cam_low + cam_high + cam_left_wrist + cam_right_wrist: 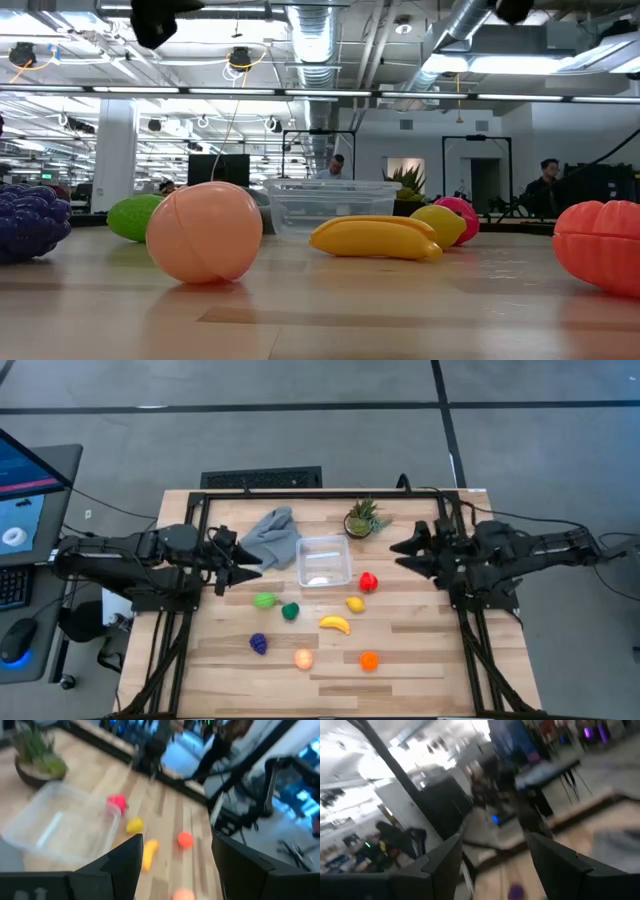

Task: Pick and placing Produce into tupperware
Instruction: Put the green melon into the transparent bin

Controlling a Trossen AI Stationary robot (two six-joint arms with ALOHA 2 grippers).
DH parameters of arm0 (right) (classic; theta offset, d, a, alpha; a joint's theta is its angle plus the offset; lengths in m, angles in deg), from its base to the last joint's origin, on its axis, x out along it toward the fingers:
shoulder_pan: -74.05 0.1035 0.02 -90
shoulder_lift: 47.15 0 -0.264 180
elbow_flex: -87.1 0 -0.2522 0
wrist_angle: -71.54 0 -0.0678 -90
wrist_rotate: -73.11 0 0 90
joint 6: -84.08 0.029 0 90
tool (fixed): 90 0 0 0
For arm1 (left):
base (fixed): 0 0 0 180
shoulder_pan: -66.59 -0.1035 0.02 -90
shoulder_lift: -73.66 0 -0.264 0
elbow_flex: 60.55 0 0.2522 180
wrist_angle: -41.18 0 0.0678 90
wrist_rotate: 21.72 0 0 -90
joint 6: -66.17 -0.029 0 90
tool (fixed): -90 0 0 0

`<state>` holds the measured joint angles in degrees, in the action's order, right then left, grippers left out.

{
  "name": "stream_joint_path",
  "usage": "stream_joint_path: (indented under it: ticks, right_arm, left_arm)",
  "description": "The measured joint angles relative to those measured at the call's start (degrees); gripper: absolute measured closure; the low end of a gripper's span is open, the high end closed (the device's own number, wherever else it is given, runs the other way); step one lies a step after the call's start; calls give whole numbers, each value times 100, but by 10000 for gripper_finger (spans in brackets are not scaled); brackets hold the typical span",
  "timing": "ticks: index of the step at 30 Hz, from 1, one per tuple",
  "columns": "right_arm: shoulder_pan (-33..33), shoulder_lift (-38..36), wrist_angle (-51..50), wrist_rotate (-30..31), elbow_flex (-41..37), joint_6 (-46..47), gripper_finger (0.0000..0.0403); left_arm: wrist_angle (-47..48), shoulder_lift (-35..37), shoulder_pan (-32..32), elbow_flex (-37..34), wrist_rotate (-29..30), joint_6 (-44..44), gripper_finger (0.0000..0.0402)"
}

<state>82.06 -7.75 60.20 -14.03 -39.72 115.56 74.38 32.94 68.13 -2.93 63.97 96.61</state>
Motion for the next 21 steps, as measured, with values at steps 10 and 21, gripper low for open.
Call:
stream_joint_path:
  ticks: [10,21]
  right_arm:
    - [210,809,-508,-40,-4,712,148]
    - [162,1358,-436,-449,-4,570,148]
  left_arm:
    - [1191,-459,255,-4,-464,267,176]
    - [2049,-1232,384,-4,-229,-1192,176]
